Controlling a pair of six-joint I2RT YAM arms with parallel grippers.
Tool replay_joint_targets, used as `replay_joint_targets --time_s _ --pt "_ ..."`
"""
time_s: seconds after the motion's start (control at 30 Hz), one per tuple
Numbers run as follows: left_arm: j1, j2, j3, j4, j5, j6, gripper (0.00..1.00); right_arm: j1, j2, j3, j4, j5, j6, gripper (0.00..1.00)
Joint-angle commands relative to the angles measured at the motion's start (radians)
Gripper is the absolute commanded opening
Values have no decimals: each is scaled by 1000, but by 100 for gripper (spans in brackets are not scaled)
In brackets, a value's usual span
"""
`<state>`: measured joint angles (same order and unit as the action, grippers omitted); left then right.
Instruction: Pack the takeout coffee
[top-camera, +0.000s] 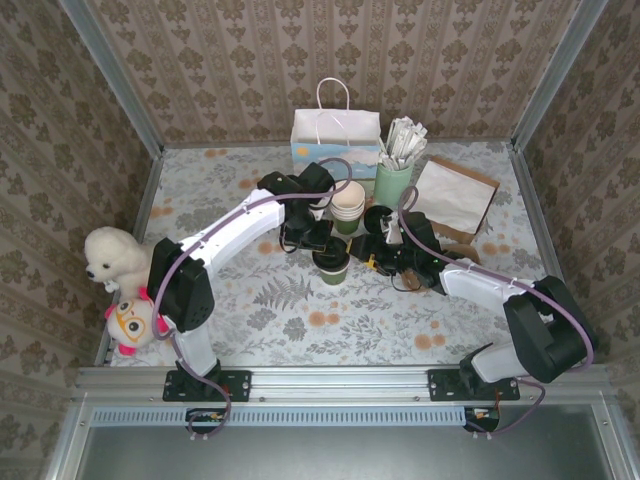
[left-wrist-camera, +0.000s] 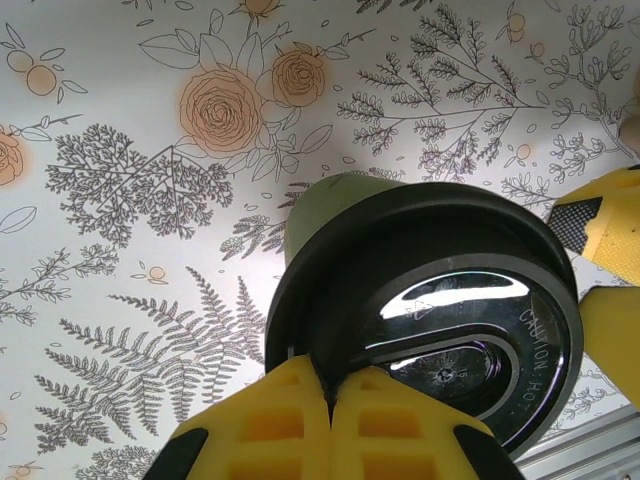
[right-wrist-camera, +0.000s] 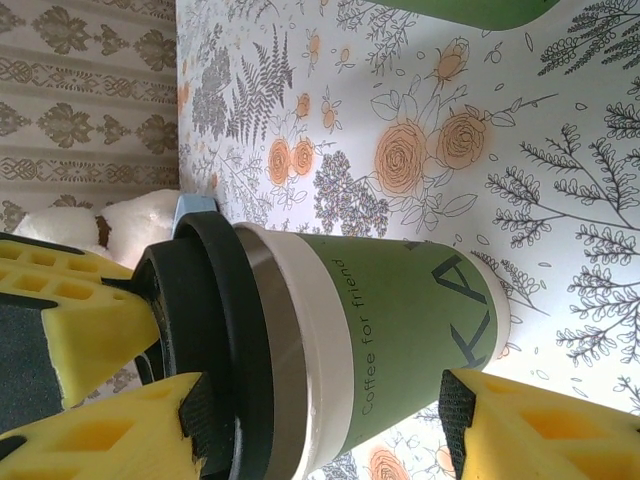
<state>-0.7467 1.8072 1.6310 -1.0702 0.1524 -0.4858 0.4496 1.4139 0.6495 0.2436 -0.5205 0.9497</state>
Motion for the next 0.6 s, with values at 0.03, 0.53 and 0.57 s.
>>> replay_joint_targets --time_s 0.03,0.53,0.57 --pt "-15 30 42 -32 12 31 1 8 14 30 -19 -27 1 64" --pt "-27 63 71 -57 2 48 1 8 1 22 -45 -15 -5 64" --pt "-27 63 71 -59 -2 48 1 8 3 21 -47 -13 -6 63"
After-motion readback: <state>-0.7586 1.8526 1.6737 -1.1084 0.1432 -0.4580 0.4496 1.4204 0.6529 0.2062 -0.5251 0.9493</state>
